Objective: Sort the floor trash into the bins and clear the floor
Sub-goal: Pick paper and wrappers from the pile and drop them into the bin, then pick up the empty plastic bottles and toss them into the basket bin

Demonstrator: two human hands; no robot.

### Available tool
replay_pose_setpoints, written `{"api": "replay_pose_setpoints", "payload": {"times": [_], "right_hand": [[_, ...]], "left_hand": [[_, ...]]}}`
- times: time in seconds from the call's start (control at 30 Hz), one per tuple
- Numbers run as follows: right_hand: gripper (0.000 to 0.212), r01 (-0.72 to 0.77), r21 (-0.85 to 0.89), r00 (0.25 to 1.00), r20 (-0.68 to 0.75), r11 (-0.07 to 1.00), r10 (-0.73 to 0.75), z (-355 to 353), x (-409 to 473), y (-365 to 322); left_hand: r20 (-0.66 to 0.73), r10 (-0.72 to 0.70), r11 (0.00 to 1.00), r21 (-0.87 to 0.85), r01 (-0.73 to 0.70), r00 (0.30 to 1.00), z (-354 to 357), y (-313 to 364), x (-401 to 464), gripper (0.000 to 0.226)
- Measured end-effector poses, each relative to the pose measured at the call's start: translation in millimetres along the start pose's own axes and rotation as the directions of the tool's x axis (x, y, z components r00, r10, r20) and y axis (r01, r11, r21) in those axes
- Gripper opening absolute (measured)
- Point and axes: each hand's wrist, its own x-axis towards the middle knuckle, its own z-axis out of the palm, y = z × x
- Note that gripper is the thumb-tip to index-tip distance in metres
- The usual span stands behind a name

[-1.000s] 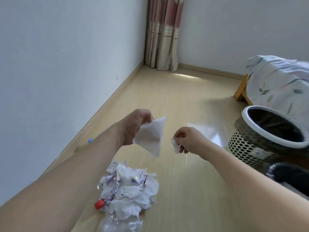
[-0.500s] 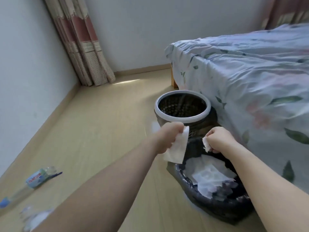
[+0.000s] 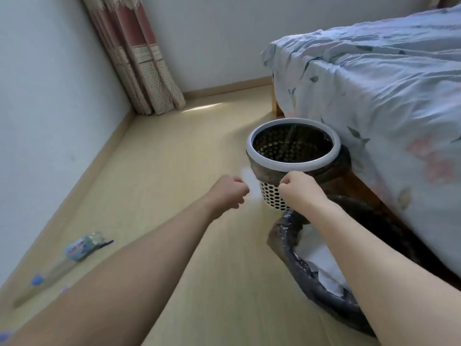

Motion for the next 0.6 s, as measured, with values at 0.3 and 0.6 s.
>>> {"api": "replay_pose_setpoints", "payload": {"times": [0.3, 0.6], "right_hand": [[0.028, 0.477, -0.113, 0.791, 0.488, 0.872, -0.369, 231.9, -82.7, -201.4], [0.039, 0.537, -0.180, 0.629, 0.736, 0.824, -0.249, 418.3, -149.1, -272.8]], "left_hand": [[-0.232, -0.292, 0.918, 0.203, 0.340, 0.928, -255.5, -216.7, -118.0, 0.022], [-0.296, -0.657, 0.719, 0.031, 0.694, 0.694, -352.4, -435.9, -240.0, 0.021]]}}
